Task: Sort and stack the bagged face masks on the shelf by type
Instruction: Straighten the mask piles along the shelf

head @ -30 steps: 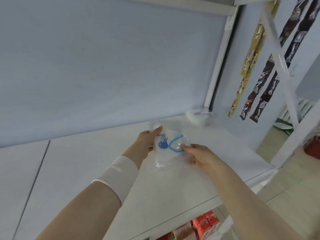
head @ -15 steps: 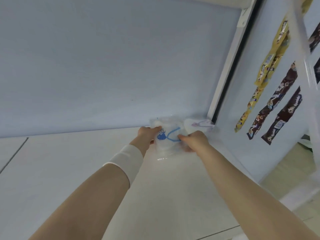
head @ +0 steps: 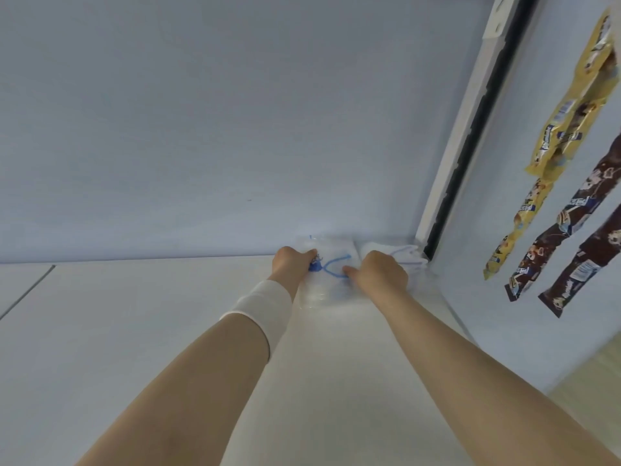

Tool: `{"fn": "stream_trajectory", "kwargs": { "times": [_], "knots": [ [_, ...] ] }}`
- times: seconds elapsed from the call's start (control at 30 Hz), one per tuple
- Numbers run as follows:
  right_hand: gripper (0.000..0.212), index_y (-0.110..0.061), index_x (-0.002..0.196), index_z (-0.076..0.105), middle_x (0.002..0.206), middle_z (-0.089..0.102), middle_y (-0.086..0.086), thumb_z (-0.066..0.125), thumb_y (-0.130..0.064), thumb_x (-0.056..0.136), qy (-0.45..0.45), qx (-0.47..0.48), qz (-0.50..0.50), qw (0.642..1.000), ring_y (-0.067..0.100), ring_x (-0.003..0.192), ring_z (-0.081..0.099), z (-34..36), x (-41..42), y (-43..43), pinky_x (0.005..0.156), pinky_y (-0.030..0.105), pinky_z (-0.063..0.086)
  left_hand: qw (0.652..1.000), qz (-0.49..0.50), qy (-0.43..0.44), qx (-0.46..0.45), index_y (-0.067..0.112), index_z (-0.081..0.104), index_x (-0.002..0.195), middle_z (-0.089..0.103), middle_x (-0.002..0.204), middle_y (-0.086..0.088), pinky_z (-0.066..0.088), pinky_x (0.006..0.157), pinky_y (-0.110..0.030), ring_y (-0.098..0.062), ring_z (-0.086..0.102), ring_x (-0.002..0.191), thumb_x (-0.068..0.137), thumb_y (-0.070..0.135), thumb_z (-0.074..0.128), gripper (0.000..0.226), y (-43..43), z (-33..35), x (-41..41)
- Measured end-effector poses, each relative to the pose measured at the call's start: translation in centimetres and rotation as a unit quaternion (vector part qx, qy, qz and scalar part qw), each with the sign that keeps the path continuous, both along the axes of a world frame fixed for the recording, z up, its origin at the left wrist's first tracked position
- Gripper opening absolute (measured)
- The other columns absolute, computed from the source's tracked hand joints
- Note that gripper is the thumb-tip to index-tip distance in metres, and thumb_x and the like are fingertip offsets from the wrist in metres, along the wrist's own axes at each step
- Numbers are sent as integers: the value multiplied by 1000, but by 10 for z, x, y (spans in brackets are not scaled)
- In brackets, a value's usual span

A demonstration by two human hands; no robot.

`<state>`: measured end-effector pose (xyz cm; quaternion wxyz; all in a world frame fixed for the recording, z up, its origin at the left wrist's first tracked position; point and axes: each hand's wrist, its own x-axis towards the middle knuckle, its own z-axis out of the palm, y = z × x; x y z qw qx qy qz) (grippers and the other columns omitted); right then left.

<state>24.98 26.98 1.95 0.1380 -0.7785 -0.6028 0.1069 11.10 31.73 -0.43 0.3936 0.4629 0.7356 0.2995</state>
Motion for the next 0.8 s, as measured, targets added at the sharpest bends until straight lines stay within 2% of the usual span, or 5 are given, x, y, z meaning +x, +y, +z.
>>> {"fn": "stream_trajectory", "kwargs": {
  "times": [0.13,0.33,0.53,0.7,0.8],
  "knots": [
    [43,-7,108,60,116,63,10,53,-46,89,-58,15,10,998,29,110,56,-1,1,4,80,29,42,1000,8,16,-3,10,37,60,41,63,-2,34,69,-26,-25,48,80,90,37,57,45,5,-3,5],
    [42,-10,116,54,123,51,12,50,-45,91,-101,33,33,994,31,118,42,-2,2,8,90,33,39,1000,15,27,0,8,42,61,53,76,-10,35,68,-27,-29,51,81,89,34,57,41,7,-5,12],
    [42,-11,116,58,121,53,12,41,-43,95,-128,32,65,989,31,116,41,1,-2,8,91,34,38,995,-21,96,12,1,60,105,61,118,-17,43,91,-34,-35,55,112,95,46,43,49,2,3,8],
    [42,-9,116,55,120,52,11,39,-42,96,-171,75,92,978,31,115,43,18,-16,1,91,35,37,977,-60,192,72,6,39,138,46,139,-13,37,100,-38,-31,43,127,98,44,36,55,-16,18,-14],
    [41,-10,119,53,124,51,11,39,-41,96,-186,88,135,969,30,118,42,26,-41,-5,93,35,35,938,-89,314,116,13,28,146,40,144,-10,31,105,-39,-29,37,132,99,42,36,56,-36,29,-48]
  ]
}}
